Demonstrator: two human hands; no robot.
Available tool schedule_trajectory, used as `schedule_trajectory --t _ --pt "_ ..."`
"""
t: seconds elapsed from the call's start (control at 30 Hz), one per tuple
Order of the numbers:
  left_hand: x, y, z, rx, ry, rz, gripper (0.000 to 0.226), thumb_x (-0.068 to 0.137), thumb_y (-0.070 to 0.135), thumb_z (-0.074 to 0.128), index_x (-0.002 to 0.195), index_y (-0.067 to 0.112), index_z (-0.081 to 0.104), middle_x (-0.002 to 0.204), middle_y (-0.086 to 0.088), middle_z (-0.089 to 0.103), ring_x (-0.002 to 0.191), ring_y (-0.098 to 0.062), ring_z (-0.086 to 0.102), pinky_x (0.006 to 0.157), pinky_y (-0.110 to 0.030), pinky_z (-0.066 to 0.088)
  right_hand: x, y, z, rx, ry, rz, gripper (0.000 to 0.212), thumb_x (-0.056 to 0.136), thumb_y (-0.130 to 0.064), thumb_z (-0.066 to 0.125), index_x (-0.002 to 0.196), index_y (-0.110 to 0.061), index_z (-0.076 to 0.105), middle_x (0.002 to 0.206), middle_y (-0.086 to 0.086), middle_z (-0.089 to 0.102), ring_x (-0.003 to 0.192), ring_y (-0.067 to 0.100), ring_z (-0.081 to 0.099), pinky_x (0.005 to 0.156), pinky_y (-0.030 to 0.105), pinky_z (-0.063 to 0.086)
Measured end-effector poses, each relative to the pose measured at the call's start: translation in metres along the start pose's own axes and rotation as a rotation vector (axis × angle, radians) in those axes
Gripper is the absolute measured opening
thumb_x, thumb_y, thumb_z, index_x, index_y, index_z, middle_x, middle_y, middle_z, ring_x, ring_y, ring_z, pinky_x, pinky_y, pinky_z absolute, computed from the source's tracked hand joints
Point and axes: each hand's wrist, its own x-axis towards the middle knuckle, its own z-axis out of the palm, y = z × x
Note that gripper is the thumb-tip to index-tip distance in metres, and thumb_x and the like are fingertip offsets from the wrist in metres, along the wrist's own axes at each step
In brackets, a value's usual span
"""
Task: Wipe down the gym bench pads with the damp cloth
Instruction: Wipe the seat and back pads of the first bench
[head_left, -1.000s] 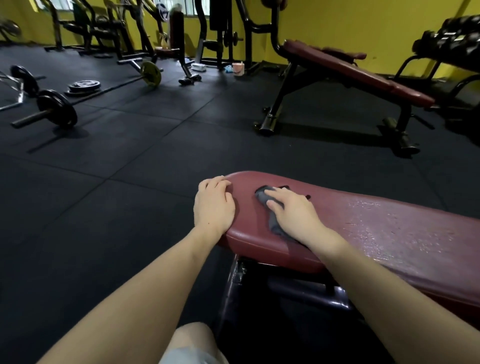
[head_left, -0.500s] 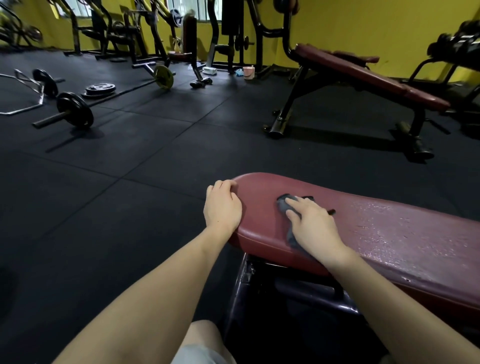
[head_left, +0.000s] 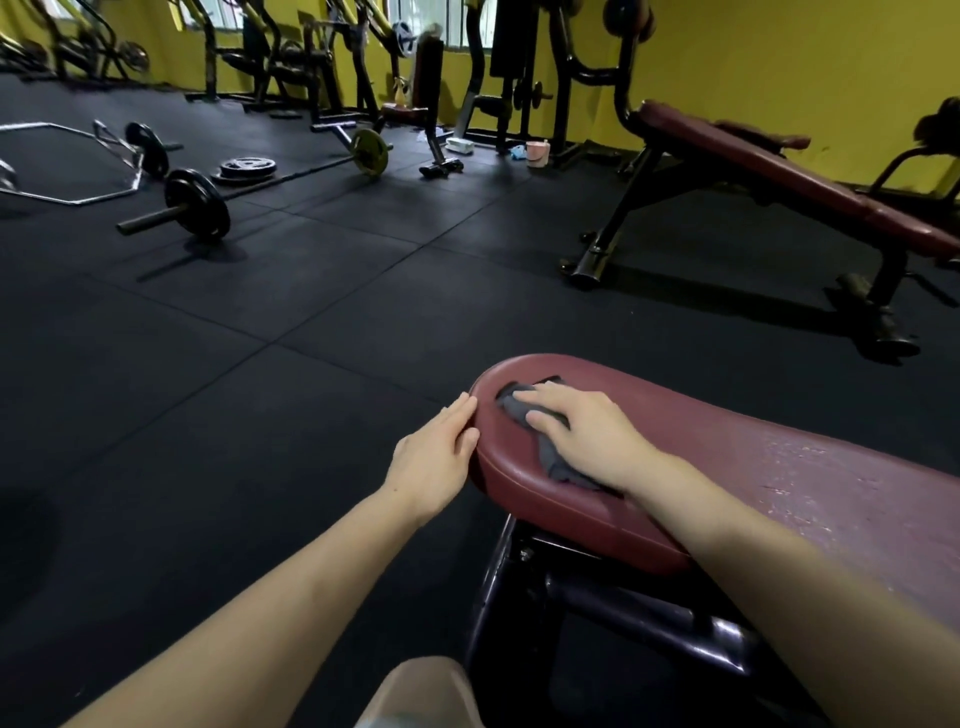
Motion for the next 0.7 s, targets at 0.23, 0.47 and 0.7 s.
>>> schedule_trajectory --t 0.23,0.47,0.7 --pt "-0.003 0.008 -0.008 0.029 -0.066 -0.079 0.051 0.110 0.037 0.036 0.159 0.045 0.025 0.163 0.031 0.020 0.148 -0.010 0.037 0.121 -0.042 0.029 0.103 0.016 0.004 -0.072 0.044 0.225 0.035 0.103 -0.033 0.049 0.134 -0.039 0.065 0.144 -0.008 0.061 0.132 0.028 0.054 0.107 0.038 0.041" --pt "0.000 0.006 -0.002 -0.053 -0.040 -0.168 0.045 0.109 0.040 0.040 0.152 0.049 0.033 0.155 0.019 0.047 0.142 -0.016 0.048 0.118 -0.045 0.034 0.013 -0.005 0.002 0.022 -0.041 -0.075 0.034 0.103 -0.032 0.058 0.136 -0.036 0.065 0.144 -0.016 0.059 0.138 0.006 0.048 0.115 0.030 0.036" --pt "0.008 0.013 -0.003 0.050 -0.038 -0.221 0.044 0.109 0.038 0.037 0.152 0.048 0.033 0.149 0.017 0.054 0.133 -0.016 0.054 0.114 -0.046 0.037 0.016 0.030 -0.016 -0.024 0.061 0.088 0.034 0.103 -0.028 0.058 0.136 -0.029 0.066 0.144 -0.006 0.061 0.137 0.019 0.053 0.115 0.031 0.037"
